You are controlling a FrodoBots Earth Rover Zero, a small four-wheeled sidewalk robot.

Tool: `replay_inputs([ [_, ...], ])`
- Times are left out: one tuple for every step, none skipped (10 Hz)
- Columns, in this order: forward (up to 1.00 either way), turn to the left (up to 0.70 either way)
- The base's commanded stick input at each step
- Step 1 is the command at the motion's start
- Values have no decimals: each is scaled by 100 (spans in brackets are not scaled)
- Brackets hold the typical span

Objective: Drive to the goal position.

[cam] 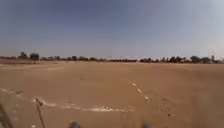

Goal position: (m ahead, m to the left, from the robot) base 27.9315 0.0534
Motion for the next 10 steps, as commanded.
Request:
replay_inputs([
  [50,0],
  [50,0],
  [50,0],
  [50,0],
  [50,0],
  [50,0],
  [50,0],
  [50,0],
  [50,0],
  [50,0],
])
